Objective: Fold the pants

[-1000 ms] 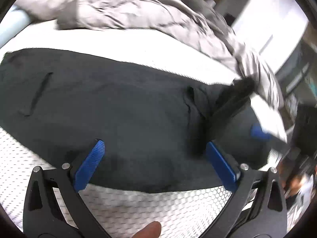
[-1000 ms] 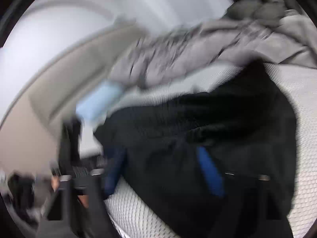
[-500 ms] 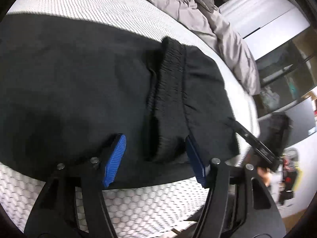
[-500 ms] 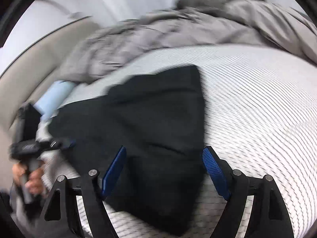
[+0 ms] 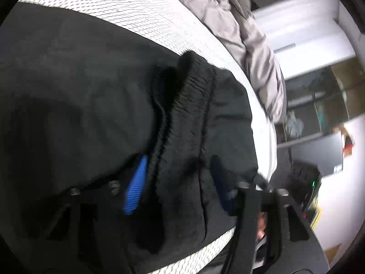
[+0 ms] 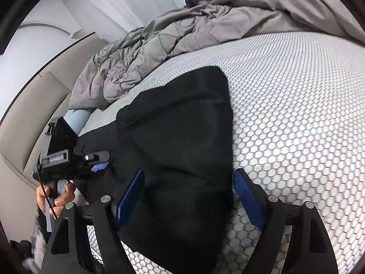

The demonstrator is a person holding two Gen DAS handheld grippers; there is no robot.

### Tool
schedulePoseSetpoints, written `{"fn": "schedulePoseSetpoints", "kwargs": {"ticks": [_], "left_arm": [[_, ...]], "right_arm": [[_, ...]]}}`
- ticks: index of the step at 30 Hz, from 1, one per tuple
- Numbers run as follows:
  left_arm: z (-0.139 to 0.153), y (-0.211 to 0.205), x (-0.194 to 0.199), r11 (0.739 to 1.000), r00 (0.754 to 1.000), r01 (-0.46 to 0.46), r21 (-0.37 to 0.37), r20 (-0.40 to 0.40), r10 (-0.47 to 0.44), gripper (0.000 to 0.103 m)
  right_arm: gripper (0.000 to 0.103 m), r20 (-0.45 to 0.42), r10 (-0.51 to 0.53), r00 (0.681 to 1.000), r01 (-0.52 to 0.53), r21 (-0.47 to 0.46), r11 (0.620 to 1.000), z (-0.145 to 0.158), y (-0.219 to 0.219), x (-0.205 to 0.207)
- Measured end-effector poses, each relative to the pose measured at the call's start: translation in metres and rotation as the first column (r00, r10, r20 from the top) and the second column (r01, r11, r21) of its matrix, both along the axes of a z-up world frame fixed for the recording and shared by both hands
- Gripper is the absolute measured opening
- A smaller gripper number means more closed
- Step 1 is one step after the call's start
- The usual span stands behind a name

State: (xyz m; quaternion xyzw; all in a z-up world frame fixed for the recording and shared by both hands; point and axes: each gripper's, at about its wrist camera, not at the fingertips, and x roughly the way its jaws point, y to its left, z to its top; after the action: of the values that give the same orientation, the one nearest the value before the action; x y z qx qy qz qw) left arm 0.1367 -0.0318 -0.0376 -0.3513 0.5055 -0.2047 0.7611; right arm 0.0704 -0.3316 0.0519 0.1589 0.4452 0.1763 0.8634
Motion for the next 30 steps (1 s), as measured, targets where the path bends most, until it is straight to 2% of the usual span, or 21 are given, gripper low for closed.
{"fn": "schedulePoseSetpoints", "kwargs": {"ticks": [1, 3, 5, 7, 9, 12, 13, 15, 17, 20, 22, 23, 25, 26, 28, 30], "left_arm": [[-0.002, 0.0, 0.001, 1.0, 1.0, -0.013, -0.01, -0.003, 0.013, 0.03], [0.0, 0.003, 0.0, 0.998, 1.0, -0.023, -0.059, 0.019, 0.024, 0.021], [0.008, 0.003, -0.003, 0.997, 0.998, 0.004, -0.079, 0.062, 0.001, 0.02], [0.01, -0.002, -0.005, 0.999, 0.997, 0.03, -0.04, 0.075, -0.026, 0.021], [-0.001, -0.008, -0.001, 0.999, 0.999, 0.035, -0.03, 0.035, -0.034, 0.023], [-0.009, -0.007, 0.002, 0.998, 1.0, -0.006, -0.067, 0.013, 0.007, 0.021], [-0.005, -0.006, 0.0, 0.998, 0.999, -0.018, -0.064, 0.03, 0.02, 0.014], [0.012, -0.005, -0.008, 0.999, 0.995, -0.028, -0.024, 0.095, 0.03, 0.01], [0.031, 0.0, -0.02, 0.999, 0.987, -0.041, -0.002, 0.158, 0.04, 0.009], [0.063, 0.026, -0.042, 0.996, 0.965, -0.089, -0.026, 0.247, 0.092, 0.009], [0.074, 0.044, -0.051, 0.991, 0.954, -0.137, -0.004, 0.27, 0.133, 0.009], [0.076, 0.053, -0.054, 0.986, 0.951, -0.167, 0.028, 0.269, 0.153, 0.009], [0.069, 0.075, -0.06, 0.949, 0.939, -0.276, 0.15, 0.252, 0.233, 0.009], [0.059, 0.081, -0.059, 0.931, 0.943, -0.297, 0.213, 0.219, 0.251, 0.009], [0.037, 0.086, -0.051, 0.941, 0.966, -0.252, 0.225, 0.12, 0.23, 0.009], [0.03, 0.088, -0.052, 0.942, 0.968, -0.247, 0.227, 0.093, 0.232, 0.009]], "right_arm": [[0.082, 0.0, 0.002, 1.0, -0.002, -0.012, 1.0, 0.0, 0.003, 0.001], [0.082, -0.004, 0.01, 1.0, -0.01, -0.033, 0.999, -0.003, 0.006, 0.002], [0.082, -0.012, 0.018, 1.0, -0.018, -0.041, 0.999, -0.005, 0.007, 0.002], [0.082, -0.025, 0.018, 1.0, -0.019, -0.042, 0.999, -0.008, 0.008, 0.004], [0.082, -0.028, 0.017, 0.999, -0.018, -0.052, 0.998, -0.011, 0.012, 0.007], [0.082, -0.026, 0.016, 1.0, -0.018, -0.07, 0.997, -0.012, 0.018, 0.011], [0.082, -0.024, 0.017, 1.0, -0.019, -0.073, 0.997, -0.012, 0.019, 0.011], [0.082, -0.02, 0.013, 1.0, -0.015, -0.063, 0.998, -0.01, 0.019, 0.011], [0.082, -0.003, -0.003, 1.0, 0.003, -0.041, 0.999, -0.006, 0.015, 0.01], [0.082, 0.044, -0.018, 0.999, 0.018, -0.008, 1.0, 0.004, 0.014, 0.007], [0.082, 0.057, -0.005, 0.998, 0.004, 0.01, 1.0, 0.008, 0.018, 0.007], [0.082, 0.053, 0.006, 0.999, -0.007, 0.009, 1.0, 0.007, 0.023, 0.009], [0.082, 0.035, 0.034, 0.999, -0.034, -0.01, 0.999, 0.003, 0.035, 0.013], [0.082, 0.028, 0.043, 0.999, -0.043, -0.025, 0.999, 0.001, 0.04, 0.015], [0.082, 0.003, 0.056, 0.998, -0.056, -0.082, 0.995, -0.005, 0.051, 0.02], [0.082, -0.018, 0.067, 0.998, -0.069, -0.1, 0.993, -0.01, 0.054, 0.021]]}}
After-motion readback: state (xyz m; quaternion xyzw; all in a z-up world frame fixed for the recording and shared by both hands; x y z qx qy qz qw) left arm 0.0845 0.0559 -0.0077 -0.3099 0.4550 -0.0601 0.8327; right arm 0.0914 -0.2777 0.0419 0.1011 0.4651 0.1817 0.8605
